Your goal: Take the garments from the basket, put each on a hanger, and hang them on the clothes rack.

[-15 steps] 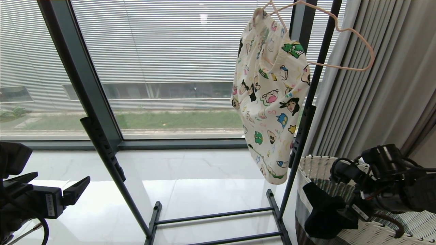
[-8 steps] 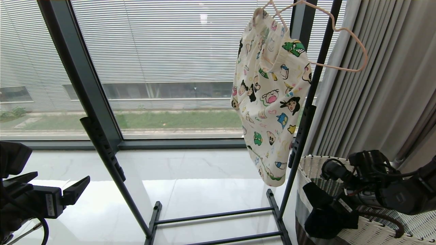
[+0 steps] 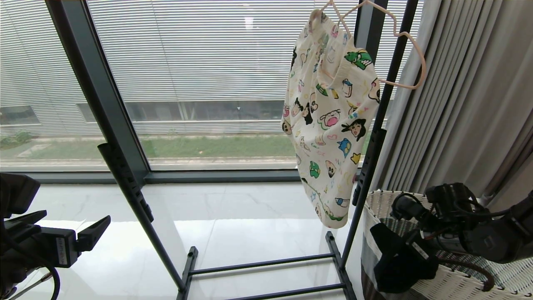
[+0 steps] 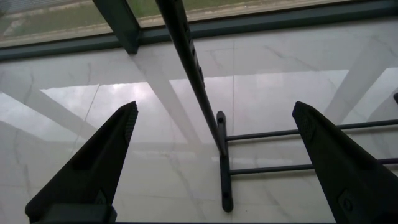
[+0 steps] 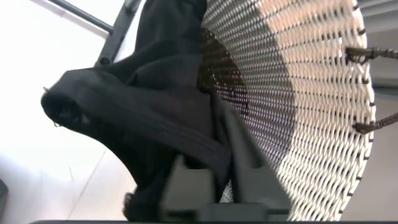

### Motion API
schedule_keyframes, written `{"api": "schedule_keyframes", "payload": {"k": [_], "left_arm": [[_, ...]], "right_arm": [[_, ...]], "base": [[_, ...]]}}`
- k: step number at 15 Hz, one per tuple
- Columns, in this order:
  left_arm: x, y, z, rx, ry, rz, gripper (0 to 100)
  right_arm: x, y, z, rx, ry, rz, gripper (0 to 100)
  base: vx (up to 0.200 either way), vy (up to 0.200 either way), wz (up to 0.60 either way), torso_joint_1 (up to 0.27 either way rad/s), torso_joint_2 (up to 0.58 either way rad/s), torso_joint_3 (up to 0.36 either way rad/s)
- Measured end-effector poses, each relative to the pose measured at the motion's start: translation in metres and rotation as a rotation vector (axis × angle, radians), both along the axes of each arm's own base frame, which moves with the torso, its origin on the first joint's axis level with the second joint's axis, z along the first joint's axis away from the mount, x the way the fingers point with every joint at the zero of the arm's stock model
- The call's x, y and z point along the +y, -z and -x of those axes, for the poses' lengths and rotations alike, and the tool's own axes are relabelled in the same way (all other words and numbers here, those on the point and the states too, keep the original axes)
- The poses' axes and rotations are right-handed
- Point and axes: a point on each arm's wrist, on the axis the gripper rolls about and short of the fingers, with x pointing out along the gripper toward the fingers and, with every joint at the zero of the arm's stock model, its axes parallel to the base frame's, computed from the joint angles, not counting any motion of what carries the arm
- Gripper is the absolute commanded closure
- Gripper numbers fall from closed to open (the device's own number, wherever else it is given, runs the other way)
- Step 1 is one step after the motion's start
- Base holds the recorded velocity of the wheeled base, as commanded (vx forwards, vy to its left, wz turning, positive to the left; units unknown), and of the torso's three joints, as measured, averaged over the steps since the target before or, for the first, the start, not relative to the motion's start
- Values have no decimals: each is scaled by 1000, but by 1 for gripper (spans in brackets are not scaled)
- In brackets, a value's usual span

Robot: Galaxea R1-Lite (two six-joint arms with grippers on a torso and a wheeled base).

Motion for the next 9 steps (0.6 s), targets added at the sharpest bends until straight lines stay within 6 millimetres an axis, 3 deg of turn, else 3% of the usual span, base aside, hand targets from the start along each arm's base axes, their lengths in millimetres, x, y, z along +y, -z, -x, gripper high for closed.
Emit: {"api": "schedule_keyframes", "payload": {"k": [3, 6, 9], "left_arm": [[0, -1, 0, -2, 0, -2, 0], [0, -1, 0, -4, 2, -5, 0], [0, -1, 0, -2, 10, -27, 0]], "right_arm": [[4, -27, 16, 34, -54, -29, 100], [18, -70, 35, 11, -134, -56, 100], [39, -112, 52, -62, -234, -80, 100]], "base": [[0, 0, 0, 0, 0, 0], [0, 0, 0, 0, 0, 0], [-200, 0, 0, 4, 2, 4]]}}
